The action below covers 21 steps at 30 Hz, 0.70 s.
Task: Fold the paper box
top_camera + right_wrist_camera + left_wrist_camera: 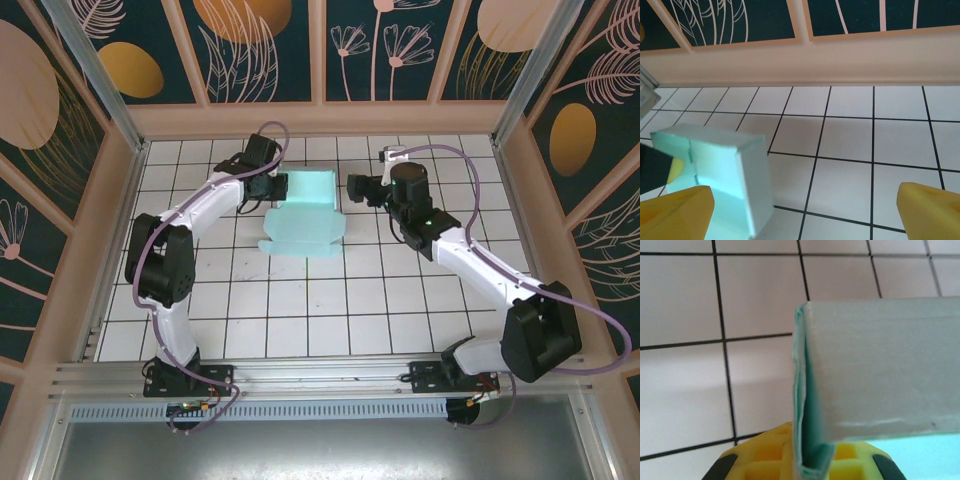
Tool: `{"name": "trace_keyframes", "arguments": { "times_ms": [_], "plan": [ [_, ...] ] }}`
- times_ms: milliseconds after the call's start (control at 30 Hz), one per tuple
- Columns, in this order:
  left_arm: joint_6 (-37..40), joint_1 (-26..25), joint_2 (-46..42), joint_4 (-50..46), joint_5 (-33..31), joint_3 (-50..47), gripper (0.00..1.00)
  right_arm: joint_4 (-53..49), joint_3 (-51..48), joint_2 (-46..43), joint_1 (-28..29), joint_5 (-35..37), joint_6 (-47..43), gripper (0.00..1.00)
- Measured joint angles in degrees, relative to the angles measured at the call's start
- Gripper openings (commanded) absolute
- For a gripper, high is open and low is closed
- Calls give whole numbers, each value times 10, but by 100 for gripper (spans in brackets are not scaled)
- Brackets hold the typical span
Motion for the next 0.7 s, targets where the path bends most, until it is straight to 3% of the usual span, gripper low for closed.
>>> {"name": "trace_keyframes", "arguments": {
  "times_ms": [333,667,700],
  "plan": [
    [110,0,64,-209,-48,58,0,1,2,29,-19,-17,-13,95],
    [163,0,151,-330,-52,147,0,5,2,41,-30,-28,-13,95],
    [165,0,161,-336,-51,151,4,5,2,43,-31,-28,-13,95]
  ]
}}
